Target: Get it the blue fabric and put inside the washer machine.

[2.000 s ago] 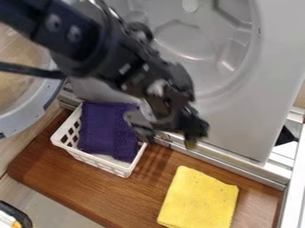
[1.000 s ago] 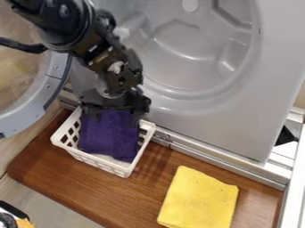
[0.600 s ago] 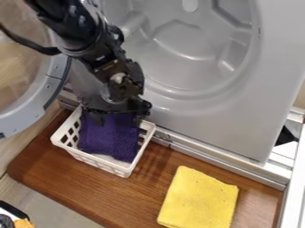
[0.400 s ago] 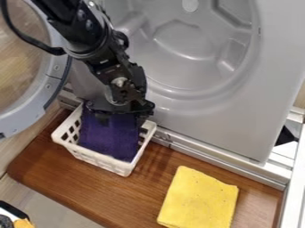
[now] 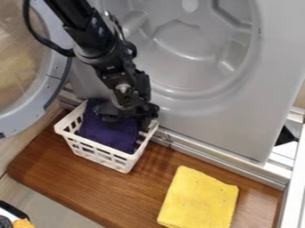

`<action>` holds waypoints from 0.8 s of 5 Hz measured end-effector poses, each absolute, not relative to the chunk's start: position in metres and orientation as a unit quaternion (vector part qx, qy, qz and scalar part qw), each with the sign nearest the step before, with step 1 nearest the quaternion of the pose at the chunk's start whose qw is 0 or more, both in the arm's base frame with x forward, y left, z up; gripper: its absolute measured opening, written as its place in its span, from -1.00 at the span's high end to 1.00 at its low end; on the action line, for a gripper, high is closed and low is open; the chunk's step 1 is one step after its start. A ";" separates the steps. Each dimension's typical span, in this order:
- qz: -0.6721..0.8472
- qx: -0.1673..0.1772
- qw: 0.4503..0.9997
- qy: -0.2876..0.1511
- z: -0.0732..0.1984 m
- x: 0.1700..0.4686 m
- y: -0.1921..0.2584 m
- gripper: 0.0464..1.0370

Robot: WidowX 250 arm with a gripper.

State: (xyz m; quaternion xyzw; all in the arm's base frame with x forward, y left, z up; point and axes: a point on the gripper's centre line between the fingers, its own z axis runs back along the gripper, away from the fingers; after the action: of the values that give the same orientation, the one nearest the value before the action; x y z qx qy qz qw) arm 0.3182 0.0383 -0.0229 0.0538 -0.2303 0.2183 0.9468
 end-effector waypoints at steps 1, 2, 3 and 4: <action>0.218 0.063 0.945 -0.236 -0.022 0.319 0.034 -0.29; 0.215 0.067 0.947 -0.231 -0.022 0.318 0.029 0.32; 0.214 0.067 0.948 -0.227 -0.023 0.316 0.027 0.68; 0.209 0.065 0.949 -0.226 -0.016 0.315 0.021 0.90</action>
State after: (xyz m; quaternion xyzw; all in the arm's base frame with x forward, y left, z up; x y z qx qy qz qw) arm 0.3150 0.0208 -0.0162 0.0654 -0.2263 0.2087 0.9492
